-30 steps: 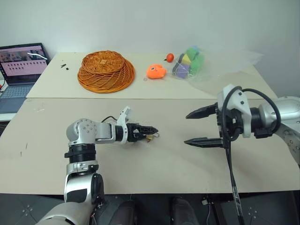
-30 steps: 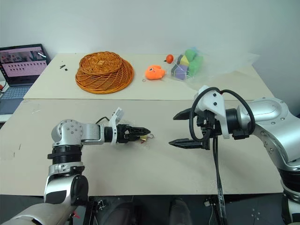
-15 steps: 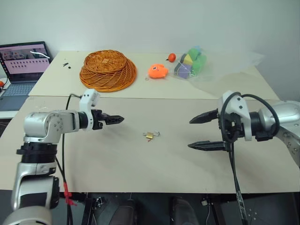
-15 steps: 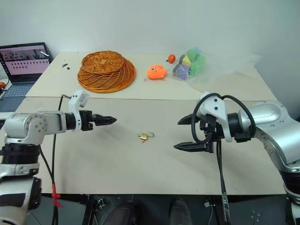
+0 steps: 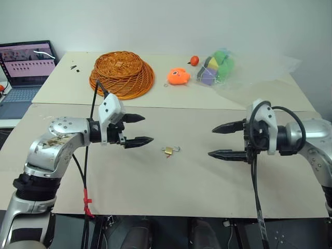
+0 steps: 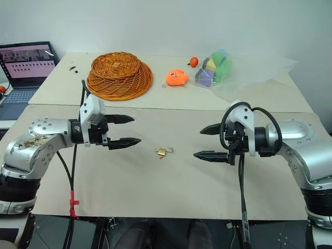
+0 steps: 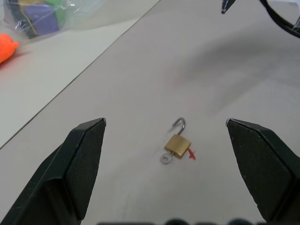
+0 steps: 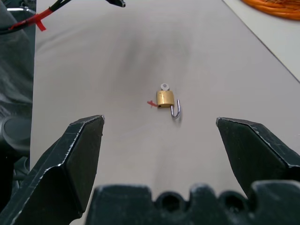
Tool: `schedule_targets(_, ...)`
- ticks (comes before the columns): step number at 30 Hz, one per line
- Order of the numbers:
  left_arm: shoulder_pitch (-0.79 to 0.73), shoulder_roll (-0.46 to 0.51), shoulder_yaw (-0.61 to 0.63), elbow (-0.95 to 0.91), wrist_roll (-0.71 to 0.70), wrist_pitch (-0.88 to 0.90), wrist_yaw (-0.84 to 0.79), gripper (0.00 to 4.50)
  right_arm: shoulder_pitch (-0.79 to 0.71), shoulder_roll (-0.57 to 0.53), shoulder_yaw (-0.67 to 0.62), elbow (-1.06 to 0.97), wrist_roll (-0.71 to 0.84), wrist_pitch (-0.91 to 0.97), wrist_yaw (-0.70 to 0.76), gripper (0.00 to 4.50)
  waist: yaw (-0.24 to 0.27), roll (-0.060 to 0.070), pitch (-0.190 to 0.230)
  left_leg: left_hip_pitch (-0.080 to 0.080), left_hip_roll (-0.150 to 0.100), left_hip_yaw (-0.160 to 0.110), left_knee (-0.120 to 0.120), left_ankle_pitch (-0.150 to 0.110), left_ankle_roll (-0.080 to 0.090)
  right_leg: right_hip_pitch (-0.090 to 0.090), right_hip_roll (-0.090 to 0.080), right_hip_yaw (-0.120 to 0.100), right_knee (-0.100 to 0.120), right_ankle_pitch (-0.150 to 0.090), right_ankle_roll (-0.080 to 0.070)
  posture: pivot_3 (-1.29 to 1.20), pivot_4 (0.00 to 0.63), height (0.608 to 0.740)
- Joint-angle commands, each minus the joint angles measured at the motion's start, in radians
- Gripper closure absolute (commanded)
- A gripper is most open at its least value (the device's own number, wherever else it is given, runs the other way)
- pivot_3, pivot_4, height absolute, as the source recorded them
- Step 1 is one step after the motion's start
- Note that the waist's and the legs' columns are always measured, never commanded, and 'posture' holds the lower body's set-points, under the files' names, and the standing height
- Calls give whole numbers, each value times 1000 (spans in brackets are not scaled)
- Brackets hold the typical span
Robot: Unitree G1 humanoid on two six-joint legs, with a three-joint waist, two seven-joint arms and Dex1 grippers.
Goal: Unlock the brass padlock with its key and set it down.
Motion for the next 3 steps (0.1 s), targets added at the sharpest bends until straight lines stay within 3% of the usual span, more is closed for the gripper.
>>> schedule_targets(1, -26, -9, 27, -35, -10, -12, 10, 123, -11, 3, -49, 0, 9, -32, -12, 0, -1, 0, 0, 0, 0, 0, 0, 0, 0, 0, 0, 0, 0, 0, 0, 0, 150, 740)
schedule_targets(3, -27, -13, 24, -34, -7, -15, 14, 123, -11, 4, -46, 5, 5, -38, -14, 0, -1, 0, 0, 0, 0, 0, 0, 0, 0, 0, 0, 0, 3, 0, 0, 0, 150, 740)
